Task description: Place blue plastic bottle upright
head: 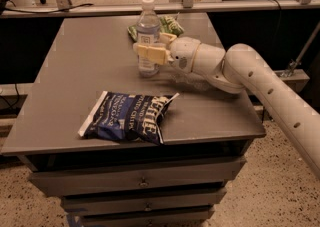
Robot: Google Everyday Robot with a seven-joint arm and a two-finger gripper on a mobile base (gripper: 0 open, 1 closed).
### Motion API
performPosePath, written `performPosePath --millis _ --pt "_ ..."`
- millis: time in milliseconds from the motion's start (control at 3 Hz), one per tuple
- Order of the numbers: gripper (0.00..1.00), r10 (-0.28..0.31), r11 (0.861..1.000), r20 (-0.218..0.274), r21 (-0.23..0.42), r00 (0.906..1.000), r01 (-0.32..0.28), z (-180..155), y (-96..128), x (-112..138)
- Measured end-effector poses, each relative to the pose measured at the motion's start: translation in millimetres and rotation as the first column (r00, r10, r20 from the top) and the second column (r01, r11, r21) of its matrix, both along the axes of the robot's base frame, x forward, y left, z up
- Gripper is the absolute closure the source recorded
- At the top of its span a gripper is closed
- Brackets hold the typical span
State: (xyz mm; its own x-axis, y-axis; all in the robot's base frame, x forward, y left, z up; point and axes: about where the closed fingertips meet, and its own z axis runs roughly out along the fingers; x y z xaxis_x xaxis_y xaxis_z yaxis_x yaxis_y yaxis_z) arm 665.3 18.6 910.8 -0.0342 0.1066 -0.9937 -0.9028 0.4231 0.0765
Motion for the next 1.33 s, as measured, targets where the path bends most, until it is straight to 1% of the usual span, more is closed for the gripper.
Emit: performPosePath --millis 333,667,1000,1333 --pt "0.00 -0.018 1.000 -0.019 -0.013 0.9997 0.018 -8.4 -11.2 -7.8" --pt "0.00 -0.031 0.999 -0.027 -0.038 0.9991 0.030 -12.8 -23.5 -15.8" --pt "0.00 -0.064 0.994 -0.003 -0.084 0.9980 0.063 -6.5 -54.8 -32.6" --pt "0.00 -0.104 0.984 0.042 -0.142 0.9937 0.108 9.5 -98.7 -53.5"
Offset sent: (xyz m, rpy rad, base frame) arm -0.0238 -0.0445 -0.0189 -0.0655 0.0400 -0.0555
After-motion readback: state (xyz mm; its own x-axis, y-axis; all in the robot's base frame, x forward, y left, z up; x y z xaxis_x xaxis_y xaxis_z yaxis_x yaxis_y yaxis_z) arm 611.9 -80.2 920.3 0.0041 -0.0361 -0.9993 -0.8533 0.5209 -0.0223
